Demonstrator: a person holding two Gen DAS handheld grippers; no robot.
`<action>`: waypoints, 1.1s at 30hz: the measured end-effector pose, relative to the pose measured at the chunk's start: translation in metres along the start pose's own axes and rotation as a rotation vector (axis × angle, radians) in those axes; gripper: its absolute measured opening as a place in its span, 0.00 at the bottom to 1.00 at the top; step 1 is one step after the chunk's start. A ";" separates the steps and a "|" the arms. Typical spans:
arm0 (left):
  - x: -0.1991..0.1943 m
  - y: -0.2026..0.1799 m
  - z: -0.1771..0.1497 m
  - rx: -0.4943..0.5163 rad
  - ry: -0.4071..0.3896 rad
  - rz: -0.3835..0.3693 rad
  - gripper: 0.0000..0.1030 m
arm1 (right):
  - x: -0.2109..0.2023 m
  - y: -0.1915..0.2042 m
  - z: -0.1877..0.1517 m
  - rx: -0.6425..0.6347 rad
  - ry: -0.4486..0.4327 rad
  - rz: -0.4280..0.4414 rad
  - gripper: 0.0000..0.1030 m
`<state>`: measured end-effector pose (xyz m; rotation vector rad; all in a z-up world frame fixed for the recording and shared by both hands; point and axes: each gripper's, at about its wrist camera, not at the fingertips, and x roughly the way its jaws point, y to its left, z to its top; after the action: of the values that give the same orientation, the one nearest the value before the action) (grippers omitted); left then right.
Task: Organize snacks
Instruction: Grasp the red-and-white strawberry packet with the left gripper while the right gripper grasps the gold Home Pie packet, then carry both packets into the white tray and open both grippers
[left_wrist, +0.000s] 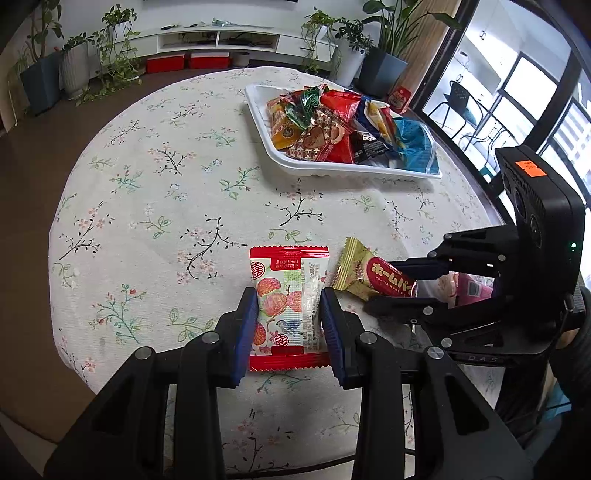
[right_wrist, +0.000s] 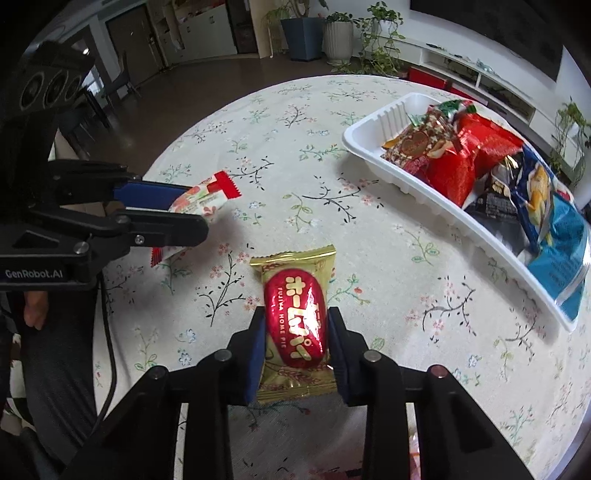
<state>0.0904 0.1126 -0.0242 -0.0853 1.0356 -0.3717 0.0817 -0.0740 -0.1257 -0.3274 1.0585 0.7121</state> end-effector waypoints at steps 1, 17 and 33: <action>-0.001 0.000 0.001 -0.002 -0.003 -0.004 0.31 | -0.005 -0.002 -0.002 0.017 -0.014 0.009 0.33; -0.022 -0.029 0.063 0.032 -0.104 -0.070 0.31 | -0.120 -0.109 -0.030 0.403 -0.291 0.020 0.33; 0.007 -0.019 0.200 0.036 -0.182 -0.005 0.31 | -0.146 -0.163 0.053 0.491 -0.424 -0.072 0.33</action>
<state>0.2587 0.0715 0.0776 -0.0879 0.8483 -0.3802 0.1840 -0.2180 0.0141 0.2033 0.7769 0.4111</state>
